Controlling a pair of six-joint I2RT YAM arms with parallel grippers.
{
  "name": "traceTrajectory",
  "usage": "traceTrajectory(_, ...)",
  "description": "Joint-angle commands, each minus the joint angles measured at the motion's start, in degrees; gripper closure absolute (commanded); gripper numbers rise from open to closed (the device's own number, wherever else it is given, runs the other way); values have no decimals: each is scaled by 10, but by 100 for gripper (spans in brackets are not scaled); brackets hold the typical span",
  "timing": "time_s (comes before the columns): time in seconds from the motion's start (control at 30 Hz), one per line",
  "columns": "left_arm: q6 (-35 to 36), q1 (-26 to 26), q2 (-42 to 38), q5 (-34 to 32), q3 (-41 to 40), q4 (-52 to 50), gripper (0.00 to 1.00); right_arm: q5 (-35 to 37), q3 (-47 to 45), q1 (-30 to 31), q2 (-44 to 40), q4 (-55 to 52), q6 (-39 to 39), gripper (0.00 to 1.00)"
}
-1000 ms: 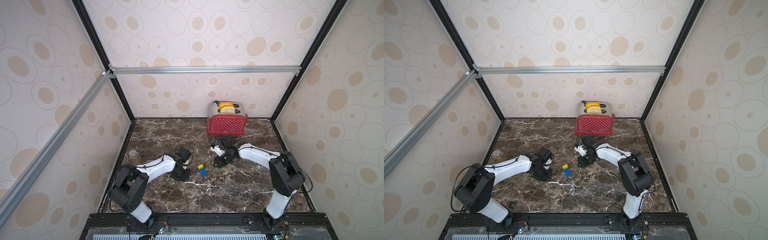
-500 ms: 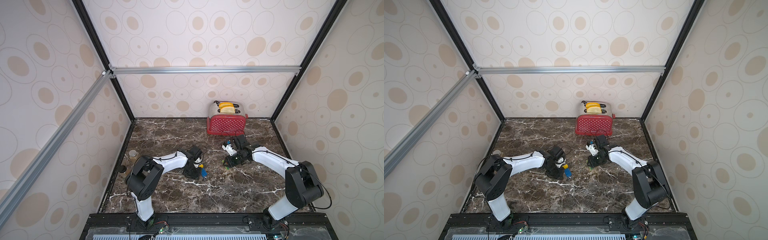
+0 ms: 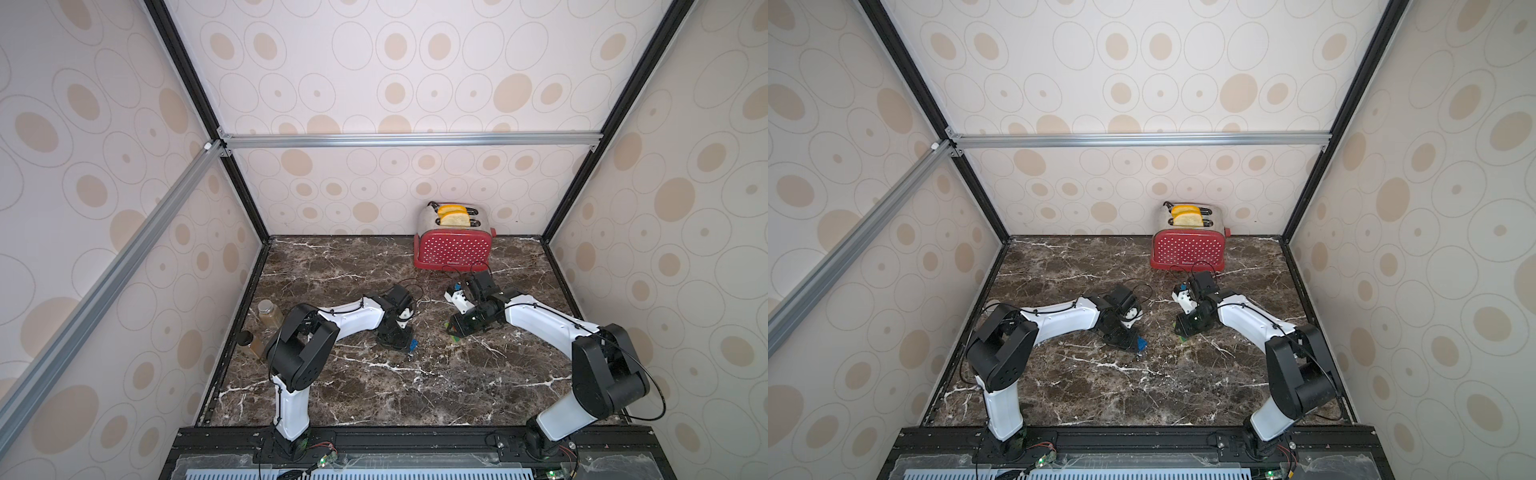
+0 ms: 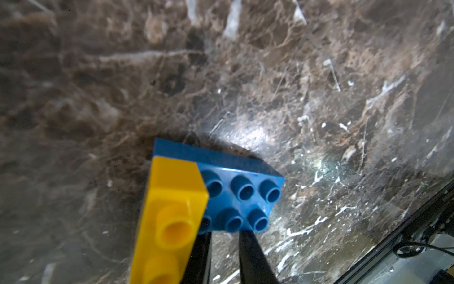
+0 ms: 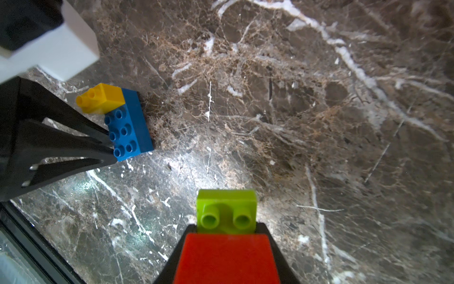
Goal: Assemble the number 5 with lego
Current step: Adjust the lego brick at the center of the board, then assemble the lego brick with the lego brick.
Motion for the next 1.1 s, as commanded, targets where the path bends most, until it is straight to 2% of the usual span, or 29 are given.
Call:
traceTrajectory(0.0, 9, -6, -28, -8, 12, -18, 77, -11, 16, 7, -8, -20, -19, 74)
traceTrajectory(0.17, 12, 5, -111, -57, -22, -53, 76, 5, 61, 36, 10, -58, -54, 74)
traceTrajectory(0.37, -12, 106, -249, -66, -129, -59, 73, 27, 124, 86, 51, -96, -85, 74)
traceTrajectory(0.47, -6, 136, -294, -71, -161, -74, 72, 39, 162, 115, 83, -114, -101, 74)
traceTrajectory(0.77, -11, 201, -351, -79, -205, -96, 70, 78, 263, 173, 166, -156, -134, 74)
traceTrajectory(1.07, -13, 237, -374, -78, -217, -103, 69, 101, 335, 210, 238, -181, -120, 75)
